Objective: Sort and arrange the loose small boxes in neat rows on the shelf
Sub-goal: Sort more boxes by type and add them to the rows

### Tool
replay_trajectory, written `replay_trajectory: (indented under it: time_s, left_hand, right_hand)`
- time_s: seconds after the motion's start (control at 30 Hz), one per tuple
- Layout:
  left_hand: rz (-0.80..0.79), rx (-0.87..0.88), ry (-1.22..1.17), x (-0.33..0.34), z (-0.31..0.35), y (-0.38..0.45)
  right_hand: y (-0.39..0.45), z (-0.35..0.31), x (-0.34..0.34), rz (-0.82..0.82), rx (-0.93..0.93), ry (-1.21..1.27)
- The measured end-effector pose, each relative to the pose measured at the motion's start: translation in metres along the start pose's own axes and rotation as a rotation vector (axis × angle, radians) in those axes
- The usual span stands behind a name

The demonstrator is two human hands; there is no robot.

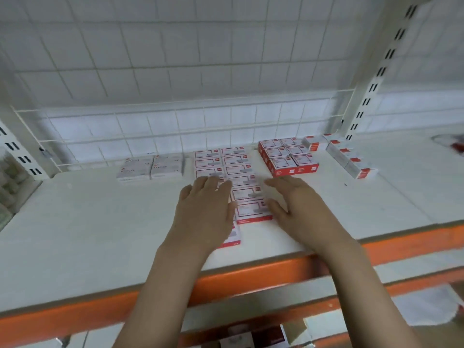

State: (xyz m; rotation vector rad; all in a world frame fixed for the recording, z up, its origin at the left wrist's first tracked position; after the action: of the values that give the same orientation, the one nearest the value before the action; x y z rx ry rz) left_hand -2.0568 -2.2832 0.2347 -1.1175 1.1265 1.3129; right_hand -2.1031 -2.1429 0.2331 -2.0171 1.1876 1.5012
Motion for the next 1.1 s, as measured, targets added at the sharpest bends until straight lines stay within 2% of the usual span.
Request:
replay_trajectory:
  time_s: [0.33,0.47,0.7,1.1]
  left_hand:
    - [0.005,0.170,-0.046,0.031,0.236,0.013]
    - [-0.009,0.222,-0.057,0.043,0.308,0.015]
    - [-0.006,0.276,-0.050,0.044,0.384,0.039]
    - [-0.015,0.407,-0.054,0.052,0.470,0.136]
  right_hand:
    - [-0.144,0.193,-0.110,0.100,0.225,-0.090]
    - [-0.186,0.247,-0.145,0.132,0.285,-0.086]
    - [-0.227,0.312,-0.175,0.160,0.348,-0.041]
    - [-0.231,0.400,-0.224,0.209,0.503,-0.145]
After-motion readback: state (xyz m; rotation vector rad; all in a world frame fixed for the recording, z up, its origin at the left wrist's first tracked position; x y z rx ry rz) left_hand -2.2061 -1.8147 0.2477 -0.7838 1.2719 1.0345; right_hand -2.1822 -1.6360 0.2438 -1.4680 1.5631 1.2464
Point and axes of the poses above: each hand's wrist, its own y-axis towards the middle knuckle, its own x-axis out of the palm, z = x × y, the point moved 6 cm from there along y, towards the middle knuckle, and after that the axes turned 7 degrees about -z, right-handed, at the moved point
